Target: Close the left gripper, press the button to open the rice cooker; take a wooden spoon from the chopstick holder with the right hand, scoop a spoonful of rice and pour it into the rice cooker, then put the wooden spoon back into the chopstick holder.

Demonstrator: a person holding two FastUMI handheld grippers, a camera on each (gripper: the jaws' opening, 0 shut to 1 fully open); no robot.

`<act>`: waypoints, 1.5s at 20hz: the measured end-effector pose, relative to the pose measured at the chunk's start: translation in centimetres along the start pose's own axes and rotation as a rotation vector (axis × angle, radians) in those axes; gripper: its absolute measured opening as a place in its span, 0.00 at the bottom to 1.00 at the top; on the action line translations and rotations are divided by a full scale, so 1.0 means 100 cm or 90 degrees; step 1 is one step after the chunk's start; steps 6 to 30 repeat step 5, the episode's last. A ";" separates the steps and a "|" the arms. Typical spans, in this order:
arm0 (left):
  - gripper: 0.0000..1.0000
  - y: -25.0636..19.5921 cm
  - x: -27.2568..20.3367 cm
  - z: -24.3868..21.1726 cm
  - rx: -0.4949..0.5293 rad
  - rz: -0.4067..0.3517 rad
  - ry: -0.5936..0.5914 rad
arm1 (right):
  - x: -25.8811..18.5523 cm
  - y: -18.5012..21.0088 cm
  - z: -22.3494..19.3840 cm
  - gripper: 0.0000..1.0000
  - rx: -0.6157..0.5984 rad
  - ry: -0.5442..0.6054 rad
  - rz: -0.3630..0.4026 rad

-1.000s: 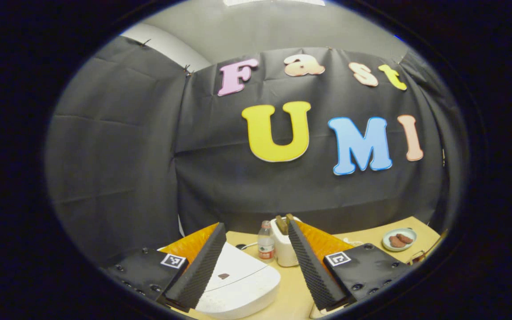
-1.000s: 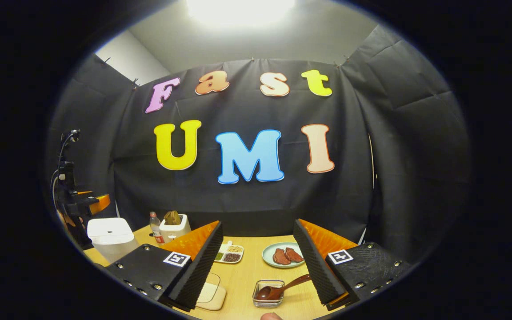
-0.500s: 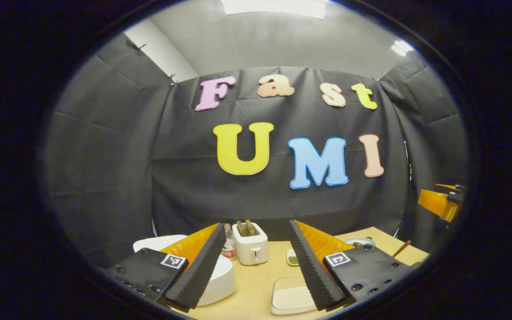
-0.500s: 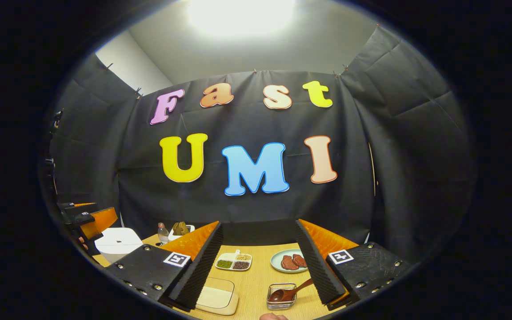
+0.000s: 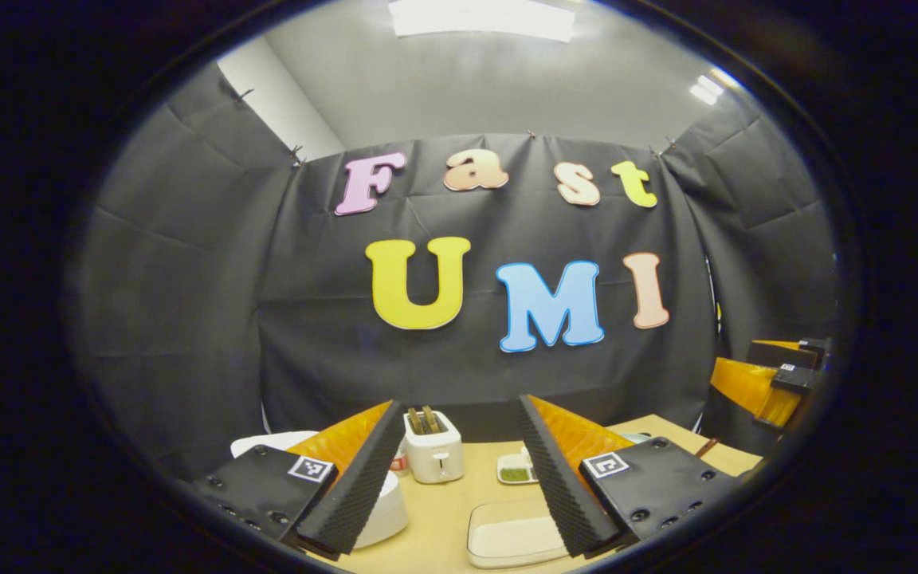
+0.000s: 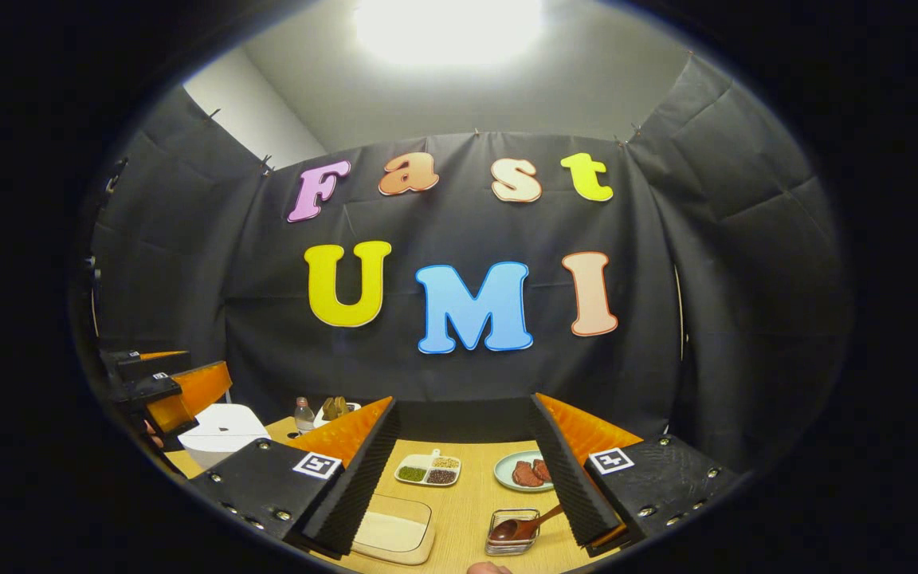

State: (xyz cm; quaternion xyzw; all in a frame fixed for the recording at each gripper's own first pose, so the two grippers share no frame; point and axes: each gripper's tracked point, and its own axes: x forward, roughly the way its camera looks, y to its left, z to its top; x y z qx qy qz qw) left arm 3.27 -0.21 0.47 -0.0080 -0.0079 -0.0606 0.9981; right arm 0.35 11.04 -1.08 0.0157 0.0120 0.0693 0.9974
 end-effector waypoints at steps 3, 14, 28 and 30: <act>0.98 -0.001 -0.005 0.006 0.003 -0.002 -0.008 | 0.000 0.002 0.000 0.97 0.007 0.004 0.003; 0.99 -0.001 -0.005 0.006 0.003 -0.007 -0.009 | 0.001 0.005 0.000 0.97 0.008 0.004 0.006; 0.99 -0.001 -0.005 0.006 0.003 -0.007 -0.009 | 0.001 0.005 0.000 0.97 0.008 0.004 0.006; 0.99 -0.001 -0.005 0.006 0.003 -0.007 -0.009 | 0.001 0.005 0.000 0.97 0.008 0.004 0.006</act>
